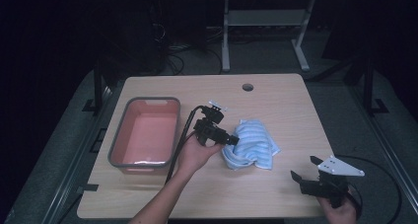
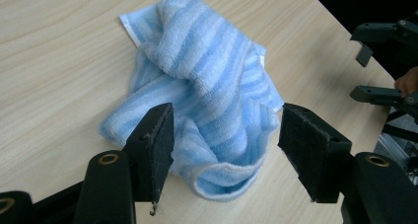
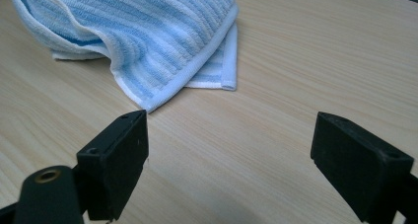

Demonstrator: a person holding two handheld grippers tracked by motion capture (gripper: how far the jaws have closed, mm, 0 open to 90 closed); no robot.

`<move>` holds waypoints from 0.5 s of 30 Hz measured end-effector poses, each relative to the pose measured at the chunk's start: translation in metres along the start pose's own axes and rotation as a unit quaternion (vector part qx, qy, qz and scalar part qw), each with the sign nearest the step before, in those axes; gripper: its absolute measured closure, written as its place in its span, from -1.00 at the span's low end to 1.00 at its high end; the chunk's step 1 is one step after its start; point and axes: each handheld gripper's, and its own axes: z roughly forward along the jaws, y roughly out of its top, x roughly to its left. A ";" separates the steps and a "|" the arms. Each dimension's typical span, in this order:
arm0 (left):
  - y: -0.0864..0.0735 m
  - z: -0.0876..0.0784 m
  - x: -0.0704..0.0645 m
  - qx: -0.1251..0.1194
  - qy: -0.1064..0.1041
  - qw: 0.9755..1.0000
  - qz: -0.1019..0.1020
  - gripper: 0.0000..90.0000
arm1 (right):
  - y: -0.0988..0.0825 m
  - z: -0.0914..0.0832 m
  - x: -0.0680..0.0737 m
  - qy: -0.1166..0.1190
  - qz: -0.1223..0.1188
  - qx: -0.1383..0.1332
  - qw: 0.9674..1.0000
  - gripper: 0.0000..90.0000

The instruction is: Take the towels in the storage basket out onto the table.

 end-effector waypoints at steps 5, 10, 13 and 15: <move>-0.003 -0.002 0.002 0.000 0.000 1.000 0.002 -0.18 | 0.000 0.000 0.000 0.000 0.002 -0.001 1.000 -0.69; -0.009 -0.006 0.003 -0.004 -0.001 1.000 0.000 -0.20 | -0.001 0.000 0.000 -0.001 0.003 0.000 1.000 -0.69; -0.012 -0.008 0.004 -0.006 -0.001 1.000 0.000 -0.22 | -0.001 0.000 0.000 0.000 0.003 0.002 1.000 -0.69; -0.014 -0.010 0.004 -0.007 0.000 1.000 0.000 -0.22 | -0.001 0.000 0.000 -0.001 0.002 0.003 1.000 -0.69</move>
